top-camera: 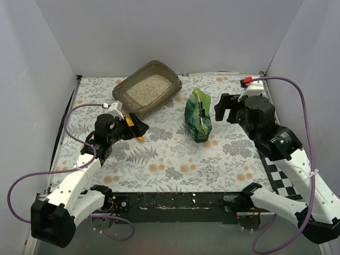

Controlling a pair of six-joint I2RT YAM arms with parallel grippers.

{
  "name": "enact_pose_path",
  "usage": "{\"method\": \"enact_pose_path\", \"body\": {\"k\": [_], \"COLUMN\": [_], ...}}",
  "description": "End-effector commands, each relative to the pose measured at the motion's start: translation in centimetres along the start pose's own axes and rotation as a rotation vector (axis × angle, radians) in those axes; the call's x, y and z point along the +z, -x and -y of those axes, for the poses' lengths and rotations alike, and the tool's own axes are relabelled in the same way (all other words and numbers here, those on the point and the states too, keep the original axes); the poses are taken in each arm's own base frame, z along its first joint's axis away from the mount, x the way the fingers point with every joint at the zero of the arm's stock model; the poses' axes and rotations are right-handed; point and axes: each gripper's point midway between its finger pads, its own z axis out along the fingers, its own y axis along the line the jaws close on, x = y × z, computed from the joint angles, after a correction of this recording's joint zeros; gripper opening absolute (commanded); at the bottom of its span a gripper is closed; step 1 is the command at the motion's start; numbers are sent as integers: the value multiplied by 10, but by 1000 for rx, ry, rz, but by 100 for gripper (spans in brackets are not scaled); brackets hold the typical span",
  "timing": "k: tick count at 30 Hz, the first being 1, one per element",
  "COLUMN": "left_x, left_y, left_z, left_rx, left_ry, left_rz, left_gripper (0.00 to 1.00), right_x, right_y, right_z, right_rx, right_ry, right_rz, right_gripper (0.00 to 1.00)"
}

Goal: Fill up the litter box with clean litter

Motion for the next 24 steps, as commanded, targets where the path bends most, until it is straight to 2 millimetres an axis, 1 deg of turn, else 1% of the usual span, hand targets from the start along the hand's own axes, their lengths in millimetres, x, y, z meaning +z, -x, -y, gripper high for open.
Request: {"method": "enact_pose_path", "body": {"k": [1,3,6,8,9,11,13,15,18,21,24], "left_x": [-4,-4,-6,-8,-8,-7,-6,-4,-3,-2,-3], "left_y": [17,18,23,29,30,32,31,29,27,23,19], "left_z": [16,19,23,26,27,27,26,25,20,18,16], "left_rx": [58,73,80,85,91,95,96,101,106,103,95], "left_ry": [-33,-40,-47,-52,-55,-47,-39,-35,-13,-11,-11], "left_rz": [4,-11,-1,15,17,10,-13,-26,-35,-44,-46], "left_gripper": [98,98,98,98,98,98,98,98,98,98,98], "right_x": [-7,-9,-10,-6,-2,9,19,29,38,53,66], "right_y": [7,7,3,1,0,-8,-16,-21,-21,-26,-36], "right_z": [8,7,-12,-20,-20,-16,-16,-20,-34,-38,-43], "right_rx": [-30,-51,-99,-104,-106,-115,-130,-130,-134,-145,-141], "right_ry": [-26,-9,110,144,137,89,69,72,114,95,93], "right_rz": [22,24,16,5,-4,-46,-97,-121,-146,-194,-245], "right_gripper": [95,96,96,96,97,97,97,97,96,96,96]}}
